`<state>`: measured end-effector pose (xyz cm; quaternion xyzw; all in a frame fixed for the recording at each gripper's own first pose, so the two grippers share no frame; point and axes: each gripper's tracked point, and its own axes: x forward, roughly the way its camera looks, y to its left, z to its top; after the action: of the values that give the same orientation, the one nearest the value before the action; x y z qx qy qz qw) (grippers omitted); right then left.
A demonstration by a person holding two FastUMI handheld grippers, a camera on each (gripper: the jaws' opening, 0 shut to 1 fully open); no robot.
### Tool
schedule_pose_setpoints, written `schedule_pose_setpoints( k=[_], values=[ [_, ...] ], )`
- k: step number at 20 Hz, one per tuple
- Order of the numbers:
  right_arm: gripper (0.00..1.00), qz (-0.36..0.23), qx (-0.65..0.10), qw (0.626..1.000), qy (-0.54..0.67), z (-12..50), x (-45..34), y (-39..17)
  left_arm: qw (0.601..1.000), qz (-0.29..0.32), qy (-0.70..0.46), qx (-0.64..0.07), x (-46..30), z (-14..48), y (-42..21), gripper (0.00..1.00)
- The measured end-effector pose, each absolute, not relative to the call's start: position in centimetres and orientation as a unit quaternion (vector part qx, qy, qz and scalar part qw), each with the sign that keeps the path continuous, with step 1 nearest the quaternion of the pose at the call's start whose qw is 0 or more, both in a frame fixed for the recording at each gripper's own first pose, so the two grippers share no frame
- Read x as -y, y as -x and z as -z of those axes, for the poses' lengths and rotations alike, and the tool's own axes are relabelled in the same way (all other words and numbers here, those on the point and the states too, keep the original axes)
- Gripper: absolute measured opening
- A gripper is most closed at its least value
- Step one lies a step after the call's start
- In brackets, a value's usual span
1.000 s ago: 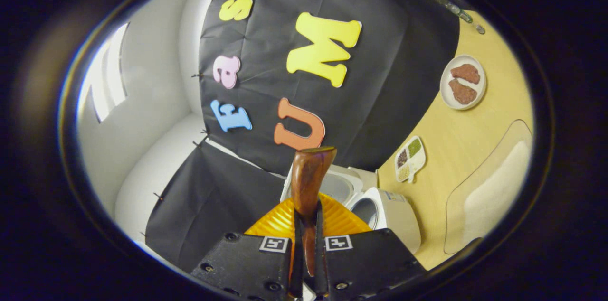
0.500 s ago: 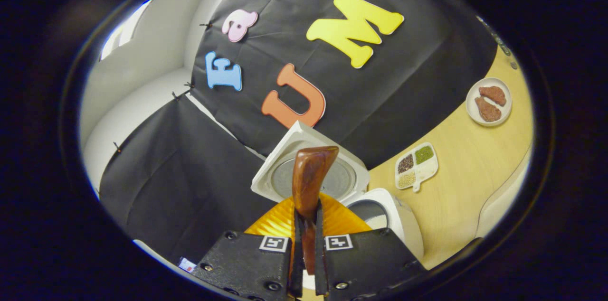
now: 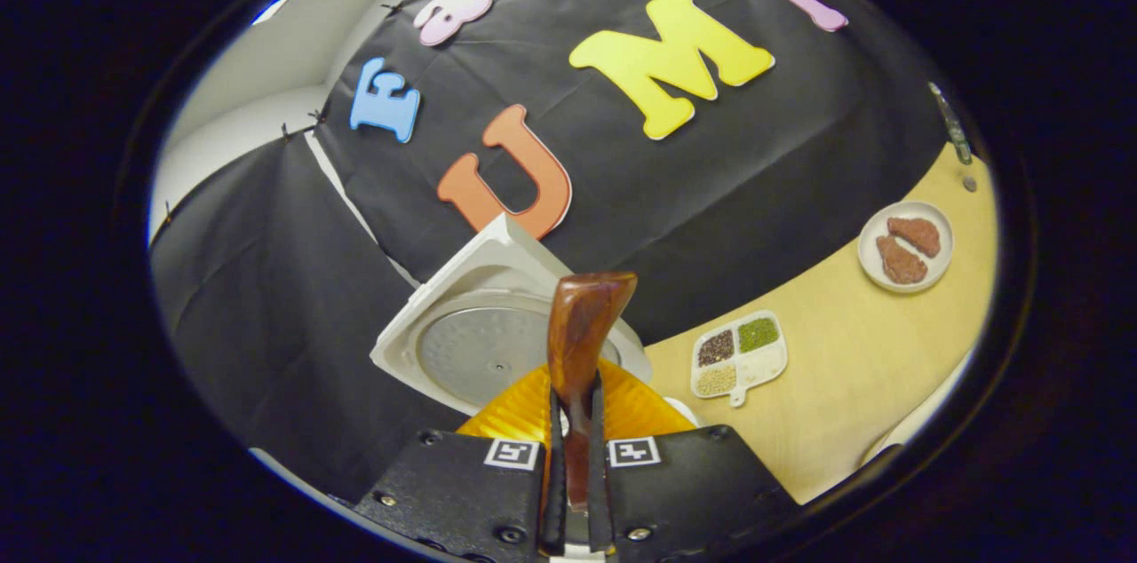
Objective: Close the left gripper, press the button to open the rice cooker; take a wooden spoon from the chopstick holder with the right hand, scoop a spoonful of rice and pour it into the rice cooker, then put the wooden spoon back into the chopstick holder.
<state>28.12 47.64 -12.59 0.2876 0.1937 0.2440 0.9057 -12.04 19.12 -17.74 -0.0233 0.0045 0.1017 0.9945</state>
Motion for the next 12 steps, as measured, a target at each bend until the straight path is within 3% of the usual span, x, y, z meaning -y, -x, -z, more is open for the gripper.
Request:
schedule_pose_setpoints(
  k=[6,12],
  values=[
    [0.15,-0.246,-0.143,0.945,-0.161,11.4,-47.6,-27.3,0.995,-0.099,0.030,-0.006,-19.3,18.0,12.0,0.94],
    [0.15,-0.260,-0.032,0.964,0.039,9.0,-48.5,-24.8,0.995,-0.098,0.025,-0.012,-18.8,18.5,11.6,0.94]
  ],
)
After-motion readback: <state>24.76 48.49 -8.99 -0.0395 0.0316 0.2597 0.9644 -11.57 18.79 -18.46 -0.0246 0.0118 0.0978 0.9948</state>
